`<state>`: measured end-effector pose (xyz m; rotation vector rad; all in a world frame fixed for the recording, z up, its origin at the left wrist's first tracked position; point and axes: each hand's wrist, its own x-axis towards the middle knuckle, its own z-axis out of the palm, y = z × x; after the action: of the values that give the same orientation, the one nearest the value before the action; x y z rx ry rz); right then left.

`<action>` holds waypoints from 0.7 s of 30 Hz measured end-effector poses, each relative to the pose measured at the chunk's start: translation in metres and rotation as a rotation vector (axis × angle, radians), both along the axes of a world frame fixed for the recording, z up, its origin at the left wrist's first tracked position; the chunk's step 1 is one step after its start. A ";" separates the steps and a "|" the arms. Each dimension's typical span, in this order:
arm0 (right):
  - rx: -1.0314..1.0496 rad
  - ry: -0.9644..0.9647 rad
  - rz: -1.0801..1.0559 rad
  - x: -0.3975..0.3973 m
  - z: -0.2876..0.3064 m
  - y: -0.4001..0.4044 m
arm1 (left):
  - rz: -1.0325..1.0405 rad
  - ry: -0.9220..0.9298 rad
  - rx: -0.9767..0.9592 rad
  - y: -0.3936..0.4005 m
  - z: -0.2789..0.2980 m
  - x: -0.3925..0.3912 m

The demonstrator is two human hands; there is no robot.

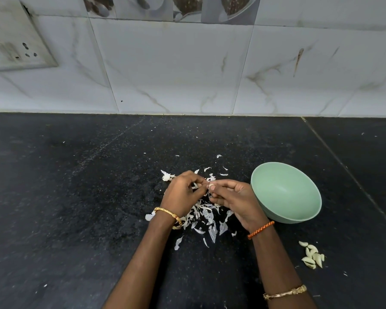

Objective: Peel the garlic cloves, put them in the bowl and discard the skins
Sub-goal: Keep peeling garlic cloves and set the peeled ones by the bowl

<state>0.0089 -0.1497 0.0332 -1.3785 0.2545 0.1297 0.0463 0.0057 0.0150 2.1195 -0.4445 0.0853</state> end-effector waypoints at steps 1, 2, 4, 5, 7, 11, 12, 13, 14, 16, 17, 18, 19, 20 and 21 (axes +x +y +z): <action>-0.001 -0.009 -0.008 0.000 0.000 0.000 | -0.009 0.010 0.000 -0.001 0.000 0.000; -0.001 -0.017 -0.025 0.001 -0.001 0.001 | -0.020 0.016 0.004 -0.003 0.000 0.000; 0.002 -0.024 -0.074 0.001 -0.003 0.003 | -0.046 0.027 0.010 -0.004 0.001 0.000; 0.002 -0.021 -0.095 0.001 -0.004 0.004 | -0.057 0.033 0.010 -0.004 0.001 0.000; -0.019 -0.012 -0.116 0.001 -0.006 0.005 | -0.071 0.040 0.020 -0.004 0.001 0.001; -0.031 0.059 -0.117 0.003 -0.006 0.006 | -0.075 0.014 0.099 -0.005 -0.001 0.000; -0.019 0.080 -0.117 0.003 -0.005 0.006 | -0.074 0.005 0.123 -0.005 0.000 -0.001; -0.011 0.097 -0.119 0.003 -0.005 0.007 | -0.074 -0.004 0.144 -0.006 0.000 -0.001; -0.007 0.108 -0.123 0.004 -0.004 0.007 | -0.073 -0.015 0.160 -0.006 0.000 -0.002; -0.009 0.124 -0.133 0.004 -0.003 0.008 | -0.065 -0.044 0.184 -0.006 0.001 -0.002; -0.012 0.131 -0.137 0.005 -0.002 0.008 | -0.058 -0.063 0.197 -0.006 0.001 -0.002; -0.013 0.141 -0.142 0.005 -0.002 0.008 | -0.054 -0.082 0.214 -0.006 0.001 -0.002; -0.014 0.153 -0.146 0.006 -0.002 0.009 | -0.054 -0.099 0.231 -0.006 0.001 -0.002; -0.011 0.165 -0.148 0.006 -0.001 0.009 | -0.057 -0.110 0.246 -0.006 0.001 -0.002; -0.004 0.176 -0.149 0.006 -0.001 0.009 | -0.063 -0.114 0.254 -0.006 0.000 -0.002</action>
<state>0.0153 -0.1410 0.0325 -1.3484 0.5035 0.1273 0.0447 0.0000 0.0153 2.3556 -0.6166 0.1197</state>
